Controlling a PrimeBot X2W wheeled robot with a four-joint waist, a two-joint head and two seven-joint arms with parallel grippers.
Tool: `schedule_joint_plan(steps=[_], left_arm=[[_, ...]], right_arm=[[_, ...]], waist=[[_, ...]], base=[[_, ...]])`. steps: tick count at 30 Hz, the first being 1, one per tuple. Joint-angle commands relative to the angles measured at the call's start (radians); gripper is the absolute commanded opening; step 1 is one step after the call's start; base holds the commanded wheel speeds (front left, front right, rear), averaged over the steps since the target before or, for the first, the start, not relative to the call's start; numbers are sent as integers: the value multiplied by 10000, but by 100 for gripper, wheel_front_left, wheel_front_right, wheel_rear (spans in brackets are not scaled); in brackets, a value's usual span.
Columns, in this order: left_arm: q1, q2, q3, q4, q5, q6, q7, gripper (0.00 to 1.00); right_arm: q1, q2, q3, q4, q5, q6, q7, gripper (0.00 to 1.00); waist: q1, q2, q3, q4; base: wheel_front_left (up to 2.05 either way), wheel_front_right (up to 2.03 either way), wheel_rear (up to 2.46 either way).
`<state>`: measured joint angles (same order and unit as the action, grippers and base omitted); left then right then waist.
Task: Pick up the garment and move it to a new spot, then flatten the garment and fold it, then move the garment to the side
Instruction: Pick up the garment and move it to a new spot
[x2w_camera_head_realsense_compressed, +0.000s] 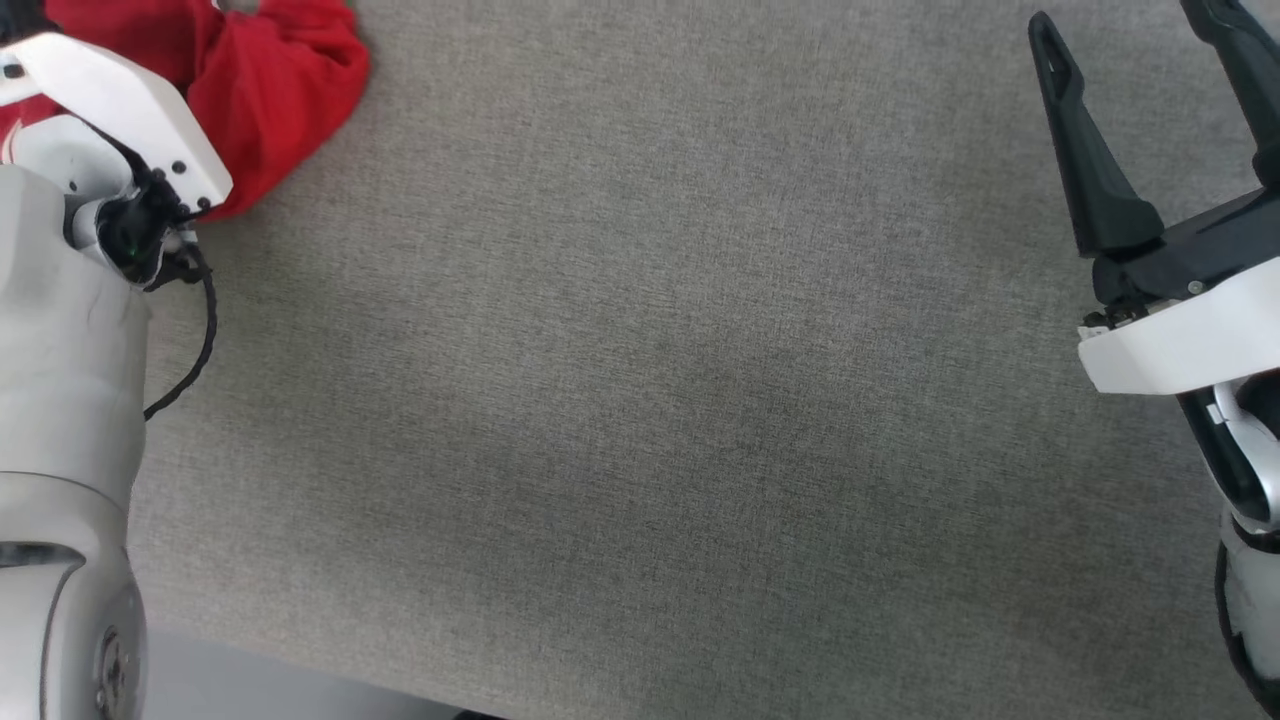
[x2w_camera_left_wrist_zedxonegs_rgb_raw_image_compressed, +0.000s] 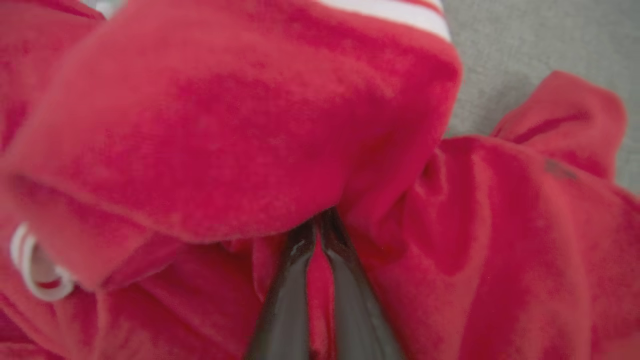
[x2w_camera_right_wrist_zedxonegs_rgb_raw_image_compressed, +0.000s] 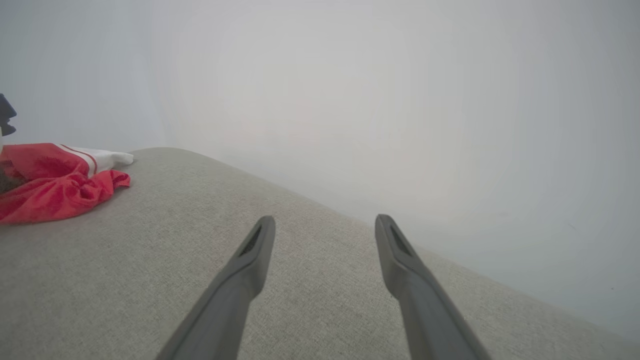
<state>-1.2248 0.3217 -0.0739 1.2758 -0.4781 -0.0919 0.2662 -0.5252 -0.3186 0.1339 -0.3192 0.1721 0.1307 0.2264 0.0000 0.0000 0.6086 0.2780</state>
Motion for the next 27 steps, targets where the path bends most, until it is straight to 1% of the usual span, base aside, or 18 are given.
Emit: schedule_joint_plan(steps=[1,4,12,17,25,27], left_arm=[[130,46,-27,103,41,-38,-65,0],[20,311,-151,-33,130,-164,-480,0],[-233,711,-716,-497,382,-362,-1451,0],[-377,839,-1280,-949,466,-374,-1618,0],[-437,1252,-2484,-2548,129,-371,-1447,0],[-413,1434,-2763,-3004,74,-372,-1330,0]], right_arm=[[60,31,-9,29,-12,1,-99,100],[224,118,-59,224,-38,1,-287,100],[616,438,-145,843,47,1,-792,100],[937,705,-241,1232,101,1,-1085,100],[1419,1110,-522,1582,115,1,-1539,100],[1516,1191,-592,1655,136,1,-1629,100]], waist=[[0,0,-149,46],[0,0,-475,104],[0,0,-1559,286],[0,0,-2263,411],[0,0,-3149,573],[0,0,-3346,567]], base=[[0,0,0],[0,0,0],[0,0,0],[0,0,0],[0,0,0],[0,0,0]])
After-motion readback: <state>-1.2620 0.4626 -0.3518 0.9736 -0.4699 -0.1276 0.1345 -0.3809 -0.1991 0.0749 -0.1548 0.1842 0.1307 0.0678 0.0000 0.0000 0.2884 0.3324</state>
